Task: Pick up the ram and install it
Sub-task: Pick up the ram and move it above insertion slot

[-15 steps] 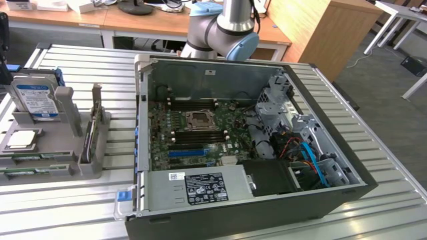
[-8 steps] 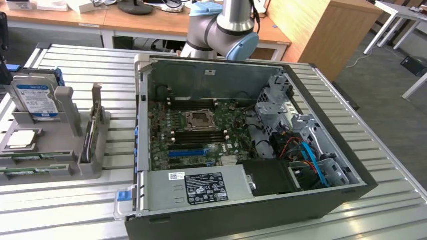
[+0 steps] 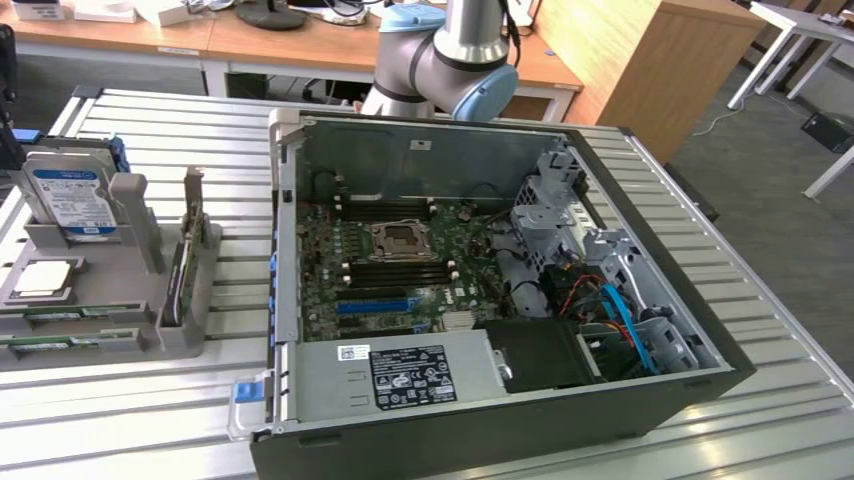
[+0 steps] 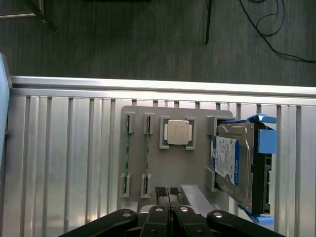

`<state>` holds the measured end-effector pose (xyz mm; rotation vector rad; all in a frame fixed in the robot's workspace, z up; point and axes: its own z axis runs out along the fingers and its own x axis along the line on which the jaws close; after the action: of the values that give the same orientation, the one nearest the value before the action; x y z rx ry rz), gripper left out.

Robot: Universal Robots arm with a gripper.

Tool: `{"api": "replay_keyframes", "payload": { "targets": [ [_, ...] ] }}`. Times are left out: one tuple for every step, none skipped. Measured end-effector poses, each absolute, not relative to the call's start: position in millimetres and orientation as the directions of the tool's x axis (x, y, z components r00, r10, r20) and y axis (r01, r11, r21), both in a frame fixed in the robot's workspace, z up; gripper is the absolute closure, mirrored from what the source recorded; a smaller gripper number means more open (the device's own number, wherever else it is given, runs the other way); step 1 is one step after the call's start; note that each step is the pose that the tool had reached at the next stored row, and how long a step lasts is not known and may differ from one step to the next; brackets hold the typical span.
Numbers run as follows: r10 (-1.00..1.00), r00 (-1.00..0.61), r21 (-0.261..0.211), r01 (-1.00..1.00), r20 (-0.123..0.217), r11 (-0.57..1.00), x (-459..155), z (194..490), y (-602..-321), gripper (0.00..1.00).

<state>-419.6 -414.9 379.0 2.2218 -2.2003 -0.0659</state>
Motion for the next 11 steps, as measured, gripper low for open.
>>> {"api": "replay_keyframes", "payload": {
  "targets": [
    [-1.000,0.009,0.040,-0.999,-0.020,-0.010,-419.6,379.0,-415.0,0.89],
    [-1.000,0.009,0.040,-0.999,-0.020,-0.010,-419.6,379.0,-414.9,0.89],
    [-1.000,0.009,0.040,-0.999,-0.020,-0.010,-419.6,379.0,-414.9,0.89],
    [-1.000,0.009,0.040,-0.999,-0.020,-0.010,-419.6,379.0,-415.0,0.89],
    [-1.000,0.009,0.040,-0.999,-0.020,-0.010,-419.6,378.9,-415.0,0.89],
    [-1.000,0.009,0.040,-0.999,-0.020,-0.010,-419.6,379.0,-414.9,0.83],
    [-1.000,0.009,0.040,-0.999,-0.020,-0.010,-419.6,379.0,-415.0,0.83],
    [-1.000,0.009,0.040,-0.999,-0.020,-0.010,-419.6,379.0,-415.0,0.77],
    [-1.000,0.009,0.040,-0.999,-0.020,-0.010,-419.6,379.0,-415.0,0.77],
    [-1.000,0.009,0.040,-0.999,-0.020,-0.010,-419.6,378.9,-415.0,0.70],
    [-1.000,0.009,0.040,-0.999,-0.020,-0.010,-419.6,379.0,-415.0,0.70]
  ]
}}
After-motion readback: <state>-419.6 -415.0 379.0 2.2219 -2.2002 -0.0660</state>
